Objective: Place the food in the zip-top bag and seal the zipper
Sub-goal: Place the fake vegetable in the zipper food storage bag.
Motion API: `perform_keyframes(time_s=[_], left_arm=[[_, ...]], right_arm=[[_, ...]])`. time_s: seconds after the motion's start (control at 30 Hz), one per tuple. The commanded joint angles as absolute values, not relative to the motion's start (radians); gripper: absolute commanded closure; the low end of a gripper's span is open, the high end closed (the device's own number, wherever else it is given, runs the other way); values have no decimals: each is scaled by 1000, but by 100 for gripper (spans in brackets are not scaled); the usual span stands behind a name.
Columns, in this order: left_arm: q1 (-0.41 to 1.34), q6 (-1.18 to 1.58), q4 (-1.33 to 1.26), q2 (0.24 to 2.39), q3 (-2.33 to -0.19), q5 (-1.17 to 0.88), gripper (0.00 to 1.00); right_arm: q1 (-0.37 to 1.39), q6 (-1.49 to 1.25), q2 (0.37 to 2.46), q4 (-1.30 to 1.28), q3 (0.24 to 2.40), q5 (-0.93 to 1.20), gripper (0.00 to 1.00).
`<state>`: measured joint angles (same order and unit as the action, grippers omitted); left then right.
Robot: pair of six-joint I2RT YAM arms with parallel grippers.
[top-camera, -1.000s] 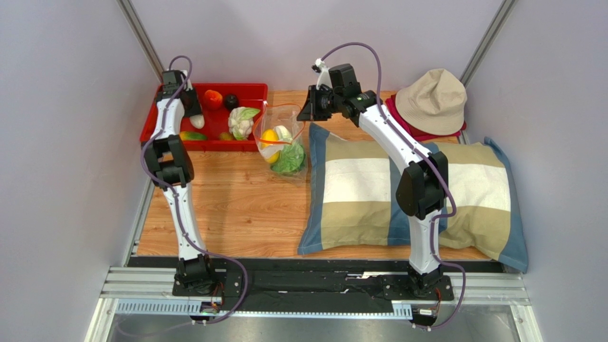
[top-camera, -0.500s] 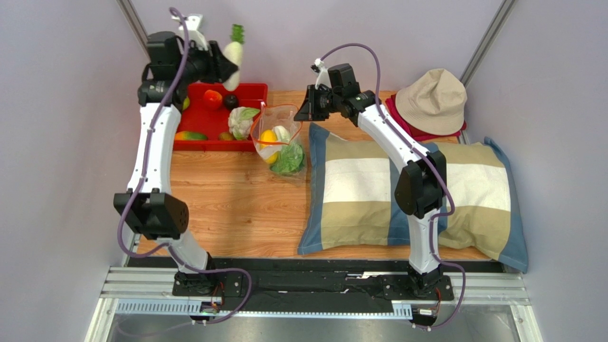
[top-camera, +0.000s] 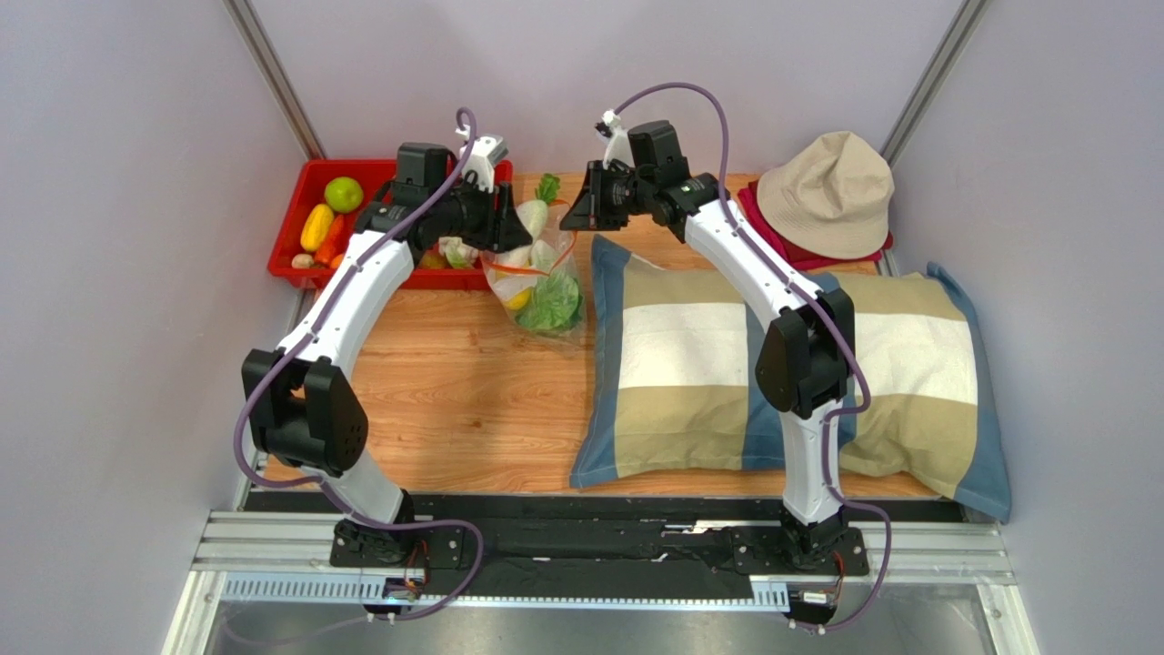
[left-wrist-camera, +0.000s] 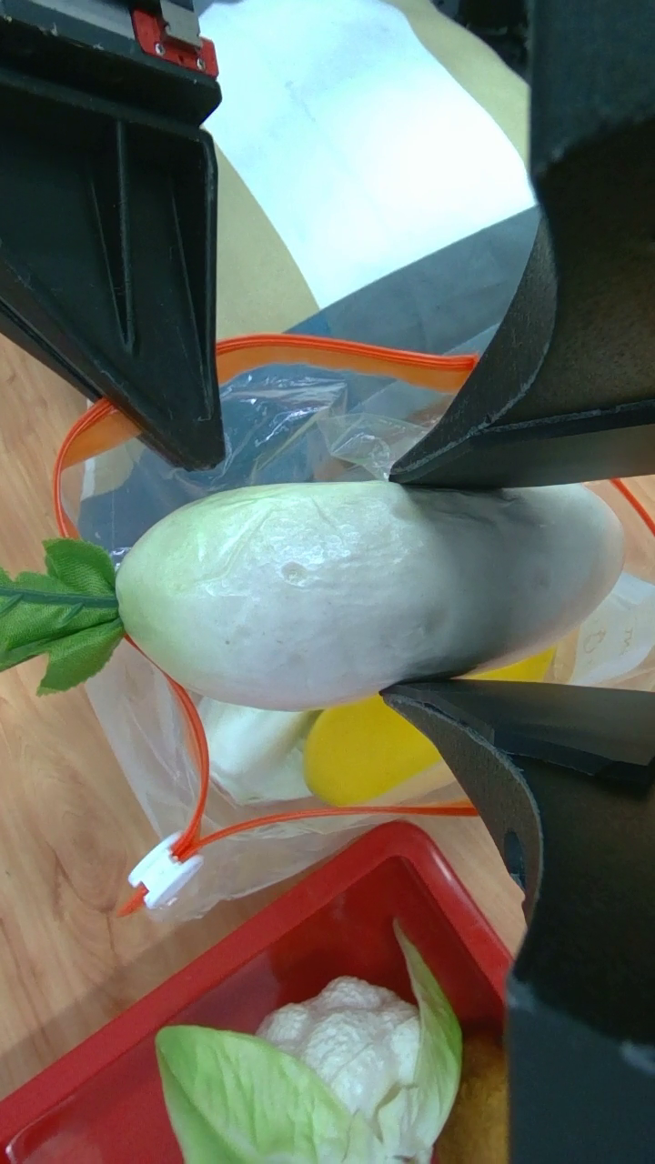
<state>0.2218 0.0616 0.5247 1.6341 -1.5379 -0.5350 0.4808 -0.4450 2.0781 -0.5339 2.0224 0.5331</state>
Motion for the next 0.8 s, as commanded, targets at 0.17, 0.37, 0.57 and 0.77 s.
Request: perform_keyframes(time_s=[0.17,0.37,0.57,0.77], left_arm=[[242,-72,485,1560,-1465,-552,84],[242,-178,442,1443,-1327,-581,85],[242,-241,509,1489,-1373,-566,87],[242,-149,779,1718,-1670,-557,92]], right_arm=[[482,-457,2085,-480,2062,551,100],[482,-466,2089,-477,2063,555,100],[482,-469,2091,-479,2063,563,100],[482,-459,2069,-457,2042,577,100]])
